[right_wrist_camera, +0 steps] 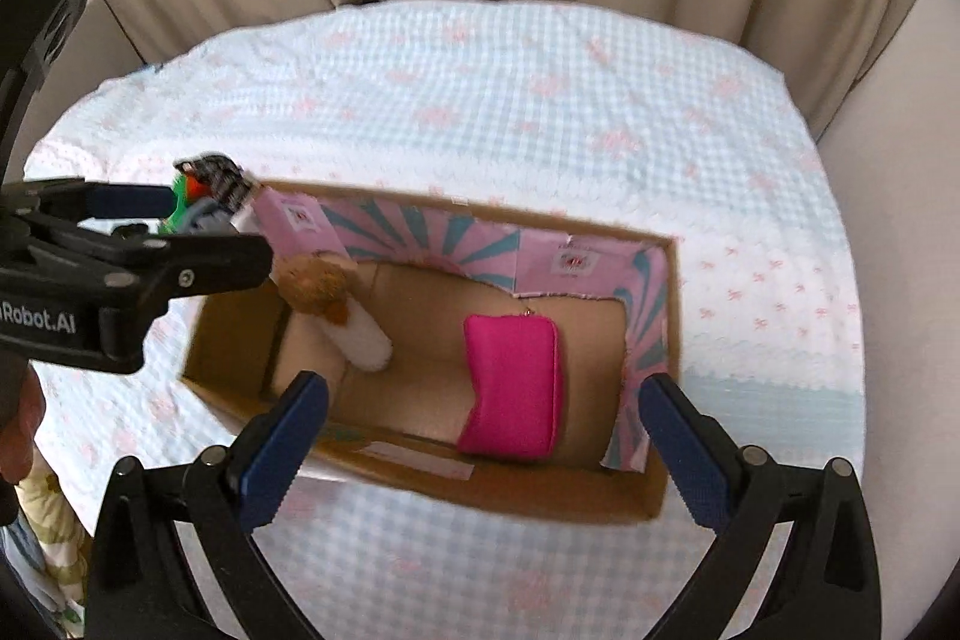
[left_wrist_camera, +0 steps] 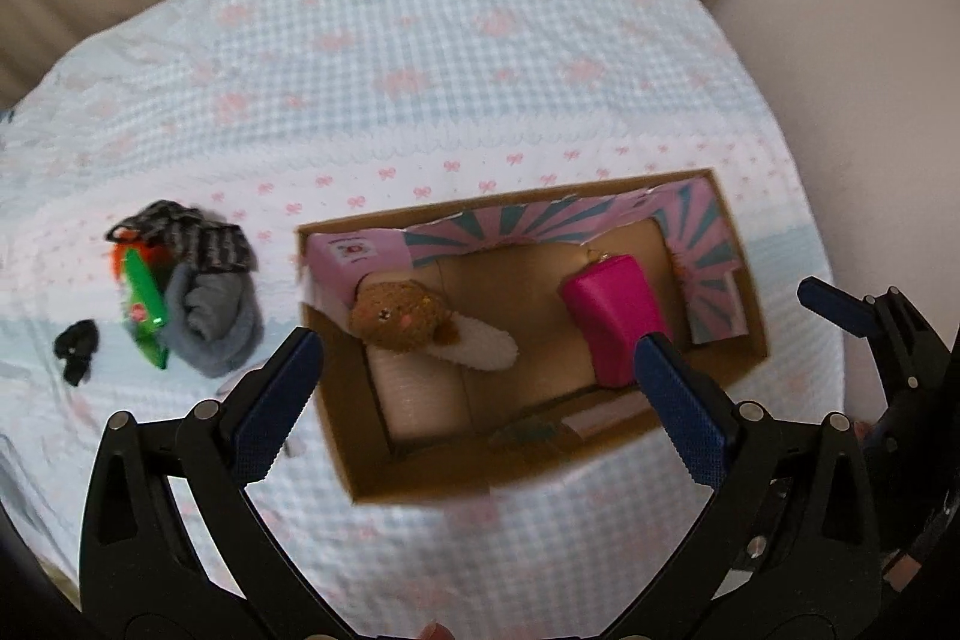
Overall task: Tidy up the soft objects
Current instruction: 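Withdraw both open tools from the box toward the remaining items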
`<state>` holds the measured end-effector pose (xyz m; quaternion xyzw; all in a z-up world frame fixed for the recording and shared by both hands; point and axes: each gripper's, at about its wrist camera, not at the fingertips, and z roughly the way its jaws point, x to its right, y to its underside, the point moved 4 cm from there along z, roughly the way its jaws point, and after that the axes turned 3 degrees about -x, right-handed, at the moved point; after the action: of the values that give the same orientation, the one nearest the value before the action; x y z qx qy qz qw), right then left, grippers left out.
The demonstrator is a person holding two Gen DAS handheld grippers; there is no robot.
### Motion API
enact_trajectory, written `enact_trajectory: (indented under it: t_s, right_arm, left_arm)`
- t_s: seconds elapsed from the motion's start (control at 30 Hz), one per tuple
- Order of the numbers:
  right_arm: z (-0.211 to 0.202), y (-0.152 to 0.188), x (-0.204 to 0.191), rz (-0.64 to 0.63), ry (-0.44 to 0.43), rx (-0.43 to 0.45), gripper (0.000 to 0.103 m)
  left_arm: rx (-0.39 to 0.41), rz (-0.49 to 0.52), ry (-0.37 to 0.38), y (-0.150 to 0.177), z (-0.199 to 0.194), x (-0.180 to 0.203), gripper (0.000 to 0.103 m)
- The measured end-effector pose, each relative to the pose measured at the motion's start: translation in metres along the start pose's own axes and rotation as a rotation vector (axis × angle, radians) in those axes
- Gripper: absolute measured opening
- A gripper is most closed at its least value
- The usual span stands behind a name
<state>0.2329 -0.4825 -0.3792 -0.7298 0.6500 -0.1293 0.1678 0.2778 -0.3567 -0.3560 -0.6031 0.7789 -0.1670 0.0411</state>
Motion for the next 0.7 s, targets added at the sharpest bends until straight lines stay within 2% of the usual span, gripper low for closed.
enact_trajectory:
  t_s: [0.37,0.7]
  right_arm:
    - [-0.107,-0.014,-0.034,0.035,0.04,0.119,0.103]
    - [-0.179,-0.009,-0.102,0.037,0.063,0.256,0.103]
  left_arm:
    - [0.178,0.001,-0.014,0.025,-0.126,-0.019,0.103]
    - [0.335,-0.061,-0.041,0.08,-0.217,-0.075,0.103]
